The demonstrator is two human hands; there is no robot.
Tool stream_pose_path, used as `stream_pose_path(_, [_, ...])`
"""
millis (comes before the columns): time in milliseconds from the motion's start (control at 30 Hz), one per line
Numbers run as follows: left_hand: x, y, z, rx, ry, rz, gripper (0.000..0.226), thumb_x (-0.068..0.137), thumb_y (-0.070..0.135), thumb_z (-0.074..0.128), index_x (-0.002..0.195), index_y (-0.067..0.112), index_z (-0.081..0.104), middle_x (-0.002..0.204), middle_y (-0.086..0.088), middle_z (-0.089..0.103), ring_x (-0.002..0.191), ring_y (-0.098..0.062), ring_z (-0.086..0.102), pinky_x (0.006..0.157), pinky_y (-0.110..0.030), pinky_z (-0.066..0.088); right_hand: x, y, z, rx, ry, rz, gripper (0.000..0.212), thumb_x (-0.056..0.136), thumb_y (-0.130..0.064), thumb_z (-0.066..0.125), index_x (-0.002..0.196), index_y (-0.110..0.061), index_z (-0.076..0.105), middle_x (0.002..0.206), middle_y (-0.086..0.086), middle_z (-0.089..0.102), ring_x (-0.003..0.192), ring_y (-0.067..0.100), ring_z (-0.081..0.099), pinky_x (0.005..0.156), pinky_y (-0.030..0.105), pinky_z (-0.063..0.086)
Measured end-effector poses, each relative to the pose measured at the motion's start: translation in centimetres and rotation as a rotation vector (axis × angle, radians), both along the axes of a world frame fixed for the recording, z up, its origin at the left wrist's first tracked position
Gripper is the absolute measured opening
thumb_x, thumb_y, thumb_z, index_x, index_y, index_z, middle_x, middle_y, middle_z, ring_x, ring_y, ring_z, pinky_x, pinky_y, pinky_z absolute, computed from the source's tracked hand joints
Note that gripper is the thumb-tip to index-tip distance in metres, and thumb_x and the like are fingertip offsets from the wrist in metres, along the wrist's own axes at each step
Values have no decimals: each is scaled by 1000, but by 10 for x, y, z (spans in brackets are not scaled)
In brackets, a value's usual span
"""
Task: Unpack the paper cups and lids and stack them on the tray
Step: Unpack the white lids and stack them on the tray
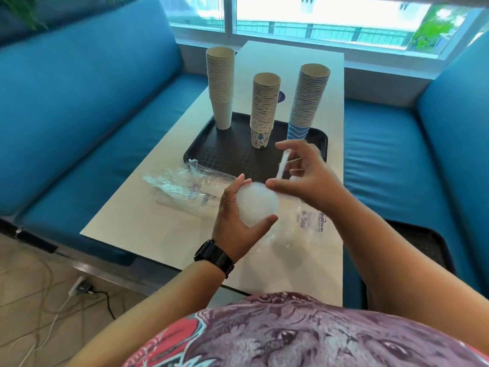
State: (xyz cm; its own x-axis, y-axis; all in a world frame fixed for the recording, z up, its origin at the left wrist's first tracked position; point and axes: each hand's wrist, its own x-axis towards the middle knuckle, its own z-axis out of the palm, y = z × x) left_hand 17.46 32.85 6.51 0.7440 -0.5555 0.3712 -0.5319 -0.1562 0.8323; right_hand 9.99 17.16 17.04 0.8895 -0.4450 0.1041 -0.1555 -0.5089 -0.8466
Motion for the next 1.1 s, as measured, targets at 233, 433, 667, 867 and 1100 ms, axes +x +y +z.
stream_pose_path(233, [7,4,-2,0,2,-25,95,64,58,76,141,27,30,136,32,34,126,17,34,105,-6,28,20,-77,-50,-62,128,-383,48,71,-36,83,100,-20,48,114,5,45,81,4,45,63,18,35])
stream_pose_path(433, [9,7,-1,-4,-32,-51,93,66,55,77,142,34,28,138,20,40,130,8,39,108,-12,30,35,-92,-99,-234,295,-458,41,68,-45,79,86,-21,51,114,-1,55,110,24,51,94,40,40])
stream_pose_path(667, [11,5,-3,14,-84,-56,94,70,57,76,144,20,31,140,20,40,130,3,40,110,-19,33,38,-97,-123,-371,505,-352,30,78,-48,70,81,-22,54,124,-1,55,110,24,50,101,43,33])
stream_pose_path(867, [11,6,-4,18,-88,-56,93,70,60,74,143,22,30,137,18,44,130,1,41,110,-21,35,44,-96,-118,-483,449,-346,27,86,-39,58,103,-19,65,131,2,55,116,26,46,103,41,34])
stream_pose_path(1100, [13,6,-4,14,-78,-59,94,70,59,75,144,21,31,140,19,41,130,-3,43,110,-26,37,62,-97,-107,-467,714,-97,61,90,-44,63,145,-39,37,148,2,37,131,27,38,97,43,46])
